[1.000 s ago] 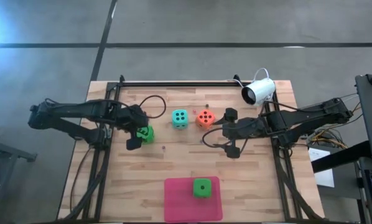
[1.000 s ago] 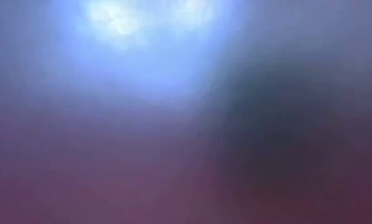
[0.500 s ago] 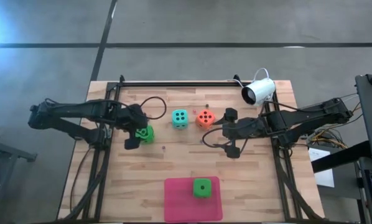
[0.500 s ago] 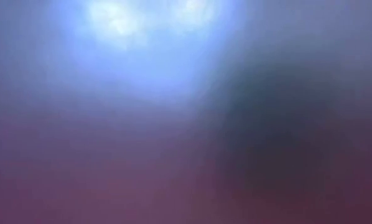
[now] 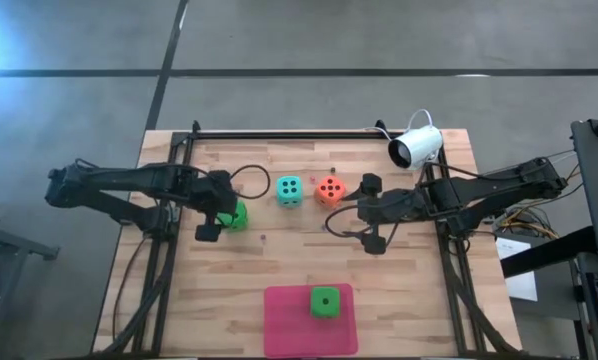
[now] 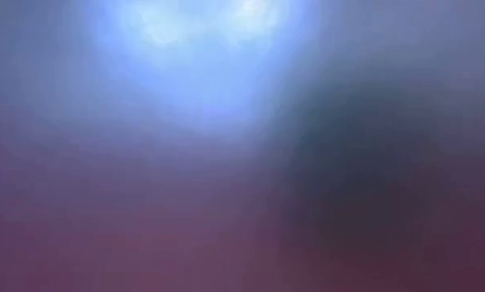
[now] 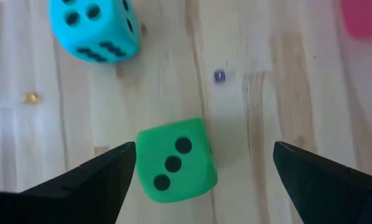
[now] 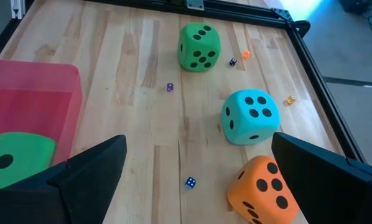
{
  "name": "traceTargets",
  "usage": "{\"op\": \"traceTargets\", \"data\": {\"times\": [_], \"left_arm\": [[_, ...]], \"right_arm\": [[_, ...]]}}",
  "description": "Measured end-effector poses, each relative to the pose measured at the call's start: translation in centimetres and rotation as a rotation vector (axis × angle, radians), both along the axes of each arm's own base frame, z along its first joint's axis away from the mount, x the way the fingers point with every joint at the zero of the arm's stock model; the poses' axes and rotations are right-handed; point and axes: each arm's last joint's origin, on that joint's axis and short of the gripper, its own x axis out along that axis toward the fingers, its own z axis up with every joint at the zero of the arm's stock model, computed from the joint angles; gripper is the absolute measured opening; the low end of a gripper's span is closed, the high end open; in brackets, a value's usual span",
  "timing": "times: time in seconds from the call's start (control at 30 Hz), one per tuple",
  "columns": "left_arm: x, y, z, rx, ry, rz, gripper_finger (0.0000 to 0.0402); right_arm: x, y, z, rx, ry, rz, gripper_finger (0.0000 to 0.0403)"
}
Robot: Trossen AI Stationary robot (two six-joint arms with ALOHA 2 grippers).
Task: Pick & Place Dice
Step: Put the green dice into the pink bin
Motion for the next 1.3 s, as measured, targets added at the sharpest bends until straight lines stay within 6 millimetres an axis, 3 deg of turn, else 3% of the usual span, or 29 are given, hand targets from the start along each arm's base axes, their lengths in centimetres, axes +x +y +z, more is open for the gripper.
{"op": "traceTargets", "data": {"times": [0.3, 0.67, 0.9, 1.3], "left_arm": [[-0.2, 0.4, -2.9, -0.009, 0.051, 0.078, 0.0388], [-0.5, 3.9, -4.2, -0.059, 0.029, 0.269, 0.0382], [-0.2, 3.9, -4.5, -0.101, -0.002, 0.237, 0.0385], [-0.5, 3.9, -7.9, -0.101, -0.005, 0.23, 0.0382]], "right_arm": [[0.0, 0.0, 0.0, 0.0, 0.0, 0.0, 0.04], [0.0, 0.0, 0.0, 0.0, 0.0, 0.0, 0.04], [0.0, 0.0, 0.0, 0.0, 0.0, 0.0, 0.04], [0.0, 0.0, 0.0, 0.0, 0.0, 0.0, 0.04]]}}
